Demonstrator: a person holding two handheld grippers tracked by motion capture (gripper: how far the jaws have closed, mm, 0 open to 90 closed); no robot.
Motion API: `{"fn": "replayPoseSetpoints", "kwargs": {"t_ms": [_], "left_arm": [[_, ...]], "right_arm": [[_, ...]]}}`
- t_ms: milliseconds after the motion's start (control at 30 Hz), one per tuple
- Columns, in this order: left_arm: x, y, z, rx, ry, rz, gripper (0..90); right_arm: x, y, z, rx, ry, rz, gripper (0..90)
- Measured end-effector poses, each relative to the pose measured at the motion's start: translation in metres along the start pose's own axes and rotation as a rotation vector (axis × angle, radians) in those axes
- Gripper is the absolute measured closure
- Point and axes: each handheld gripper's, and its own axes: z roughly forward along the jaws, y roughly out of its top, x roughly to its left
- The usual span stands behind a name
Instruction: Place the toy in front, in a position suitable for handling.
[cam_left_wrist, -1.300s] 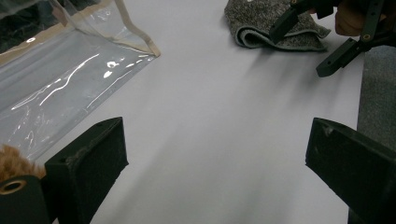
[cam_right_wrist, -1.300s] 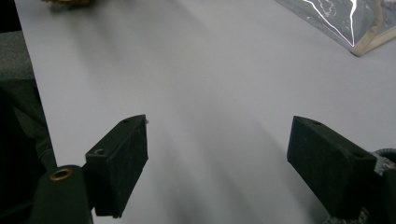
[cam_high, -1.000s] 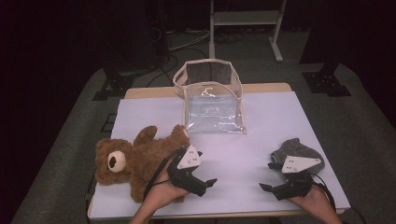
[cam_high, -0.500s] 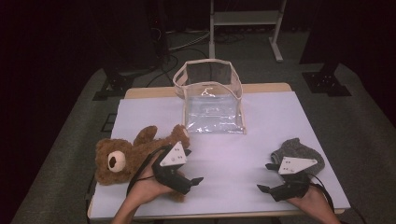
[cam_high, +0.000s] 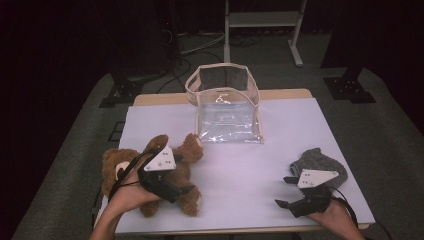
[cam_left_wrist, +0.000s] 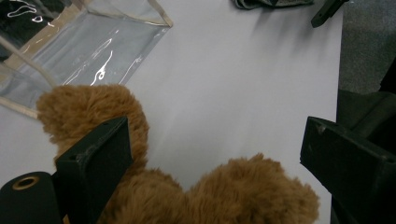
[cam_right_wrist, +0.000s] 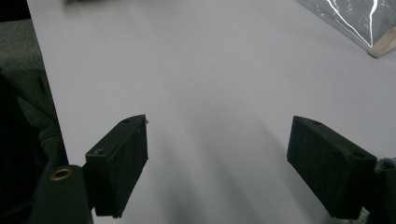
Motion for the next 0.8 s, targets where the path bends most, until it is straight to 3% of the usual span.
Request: {"fn": "replayPoseSetpoints", "kwargs": {"t_ms": [133,200,233,367,500,633,667,800], "left_arm": [[0.004,-0.008,-0.008,-0.009,-0.007,0.016,7.9],[0.007,-0.011,-0.012,0.014,-0.002,0.053,8.0],[0.011,-0.015,-0.017,0.032,-0.009,0.07,12.4],[0.018,-0.021,-0.022,0.067,-0.029,0.08,13.0],[0.027,-0.029,-0.022,0.123,-0.022,0.091,15.6],[0.038,-0.034,-0.02,0.156,-0.036,0.104,28.3],[0.042,-0.036,-0.016,0.17,-0.045,0.116,37.9],[0.05,-0.035,-0.012,0.186,-0.064,0.113,47.4]], "right_arm": [[0.0,0.0,0.001,0.006,0.003,0.001,19.2],[0.0,0.0,0.002,0.008,0.004,-0.002,19.4],[0.001,0.0,0.002,0.011,0.005,-0.001,19.4],[0.001,0.0,0.003,0.014,0.006,-0.001,19.4],[0.001,0.0,0.004,0.021,0.013,-0.003,19.4],[0.002,-0.001,0.006,0.03,0.02,-0.006,19.5],[0.002,-0.001,0.006,0.035,0.024,-0.007,19.5],[0.002,-0.001,0.007,0.038,0.026,-0.009,19.6]]}}
